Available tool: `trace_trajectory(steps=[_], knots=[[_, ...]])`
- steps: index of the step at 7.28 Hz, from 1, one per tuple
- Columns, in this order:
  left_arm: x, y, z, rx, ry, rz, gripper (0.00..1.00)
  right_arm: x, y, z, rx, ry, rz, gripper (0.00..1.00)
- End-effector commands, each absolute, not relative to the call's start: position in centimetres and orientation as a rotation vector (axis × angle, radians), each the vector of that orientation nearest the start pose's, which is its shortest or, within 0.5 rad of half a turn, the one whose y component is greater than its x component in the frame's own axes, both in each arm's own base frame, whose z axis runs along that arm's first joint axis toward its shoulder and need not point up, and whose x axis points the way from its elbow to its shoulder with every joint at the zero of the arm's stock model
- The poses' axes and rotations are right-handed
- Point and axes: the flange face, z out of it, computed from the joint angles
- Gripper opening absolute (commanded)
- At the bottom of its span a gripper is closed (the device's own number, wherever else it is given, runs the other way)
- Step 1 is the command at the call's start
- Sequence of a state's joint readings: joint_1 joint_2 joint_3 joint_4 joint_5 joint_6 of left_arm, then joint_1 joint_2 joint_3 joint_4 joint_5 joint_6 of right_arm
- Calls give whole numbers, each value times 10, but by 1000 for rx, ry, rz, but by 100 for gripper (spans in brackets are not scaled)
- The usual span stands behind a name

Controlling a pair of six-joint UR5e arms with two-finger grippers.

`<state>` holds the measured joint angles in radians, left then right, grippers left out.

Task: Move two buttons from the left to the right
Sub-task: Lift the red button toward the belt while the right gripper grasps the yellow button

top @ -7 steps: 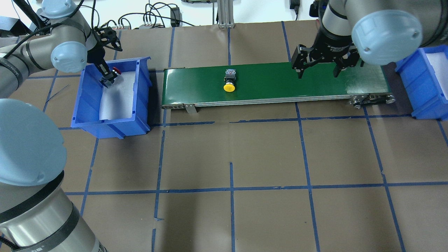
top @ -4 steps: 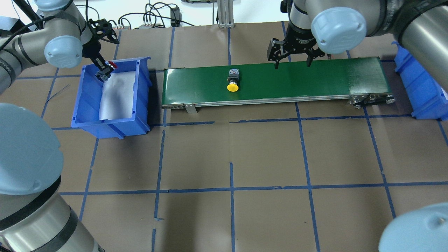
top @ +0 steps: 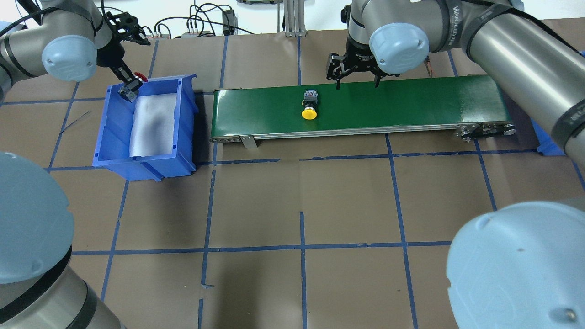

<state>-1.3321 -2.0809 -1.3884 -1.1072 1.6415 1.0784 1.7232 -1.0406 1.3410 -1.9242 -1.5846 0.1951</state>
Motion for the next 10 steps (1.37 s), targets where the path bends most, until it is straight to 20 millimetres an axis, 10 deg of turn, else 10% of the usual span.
trace_trajectory(steps=[1,3,6,10], knots=[[28,-691,356,1086,2789,-141,31,259,-673,296,164,3134,-103,100],[-43,-682,376,945,2843,-193,31,268,-678,286,198,3129,-112,100],[-98,-660,406,841,2890,-225,31,287,-688,273,174,3129,-110,100],[-141,-665,376,676,2996,-216,31,286,-698,254,169,3124,-140,95]])
